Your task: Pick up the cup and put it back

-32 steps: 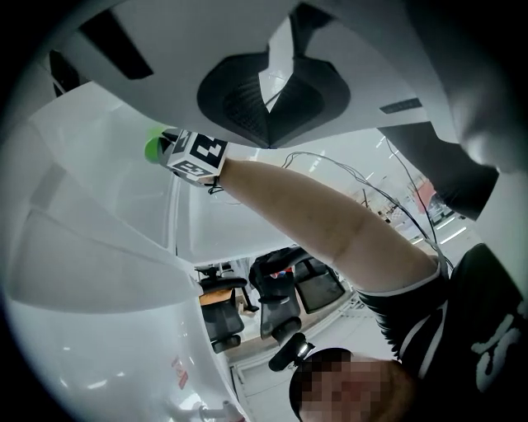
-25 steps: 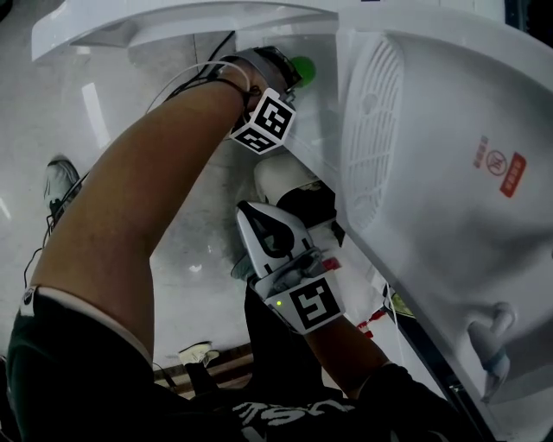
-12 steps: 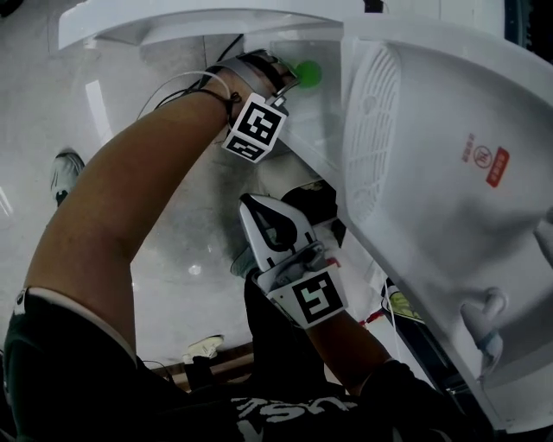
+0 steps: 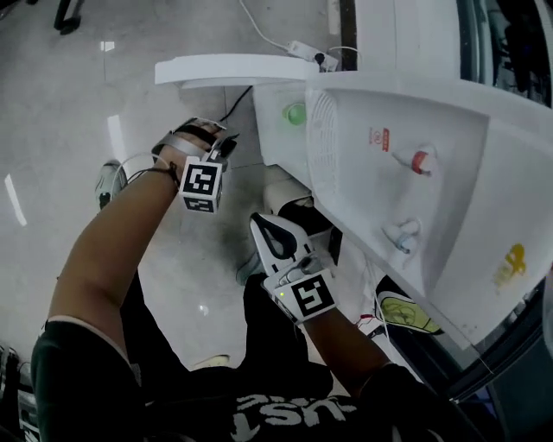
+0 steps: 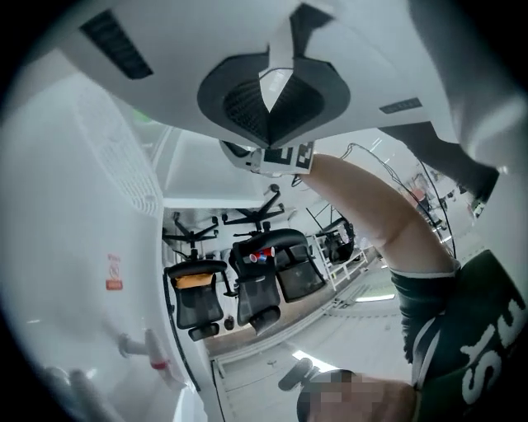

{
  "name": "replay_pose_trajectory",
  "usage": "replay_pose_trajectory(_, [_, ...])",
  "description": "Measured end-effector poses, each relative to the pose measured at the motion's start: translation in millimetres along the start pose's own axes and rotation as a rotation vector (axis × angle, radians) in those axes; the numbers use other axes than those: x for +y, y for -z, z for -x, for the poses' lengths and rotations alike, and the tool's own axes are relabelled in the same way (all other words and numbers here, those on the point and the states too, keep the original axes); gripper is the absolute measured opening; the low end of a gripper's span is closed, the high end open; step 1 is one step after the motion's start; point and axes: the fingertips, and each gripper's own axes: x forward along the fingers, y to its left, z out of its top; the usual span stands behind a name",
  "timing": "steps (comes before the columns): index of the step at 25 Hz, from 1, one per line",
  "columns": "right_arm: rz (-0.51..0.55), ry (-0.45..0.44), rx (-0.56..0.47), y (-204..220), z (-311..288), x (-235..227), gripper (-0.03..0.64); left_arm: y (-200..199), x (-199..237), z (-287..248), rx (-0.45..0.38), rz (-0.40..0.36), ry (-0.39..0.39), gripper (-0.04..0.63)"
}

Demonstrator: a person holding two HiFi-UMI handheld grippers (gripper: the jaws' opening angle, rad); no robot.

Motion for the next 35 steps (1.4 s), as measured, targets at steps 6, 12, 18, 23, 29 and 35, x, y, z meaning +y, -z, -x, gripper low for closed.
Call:
replay_pose_trajectory(6, [0.004, -0.002, 0.006, -73, 61, 52, 0.032, -36, 16, 158, -0.062, 0.332, -0.027, 0.009])
replay_pose_trajectory(12, [0.095, 0.052, -0.102, -170, 133, 78, 0.032, -125, 71, 312, -0.237, 0.567, -0.077, 0.008])
replay_pose_trajectory(18, [0.069, 0.059, -0.192, -260, 244, 105, 0.032, -224, 131, 453, -0.417, 0.781, -0.112, 0.008])
replay_pose_trajectory(23, [0.058, 0.096, -0.323, -327, 336, 106, 0.032, -303, 198, 549, -0.557, 0.778, -0.16, 0.008])
replay_pose_trajectory(29, [0.049, 0.163, -0.458, -388, 438, 99, 0.032, -399, 242, 632, -0.725, 0.738, -0.161, 0.008])
replay_pose_trajectory(35, [0.055, 0.217, -0.547, -418, 500, 106, 0.032, -453, 245, 676, -0.816, 0.683, -0.113, 0.008])
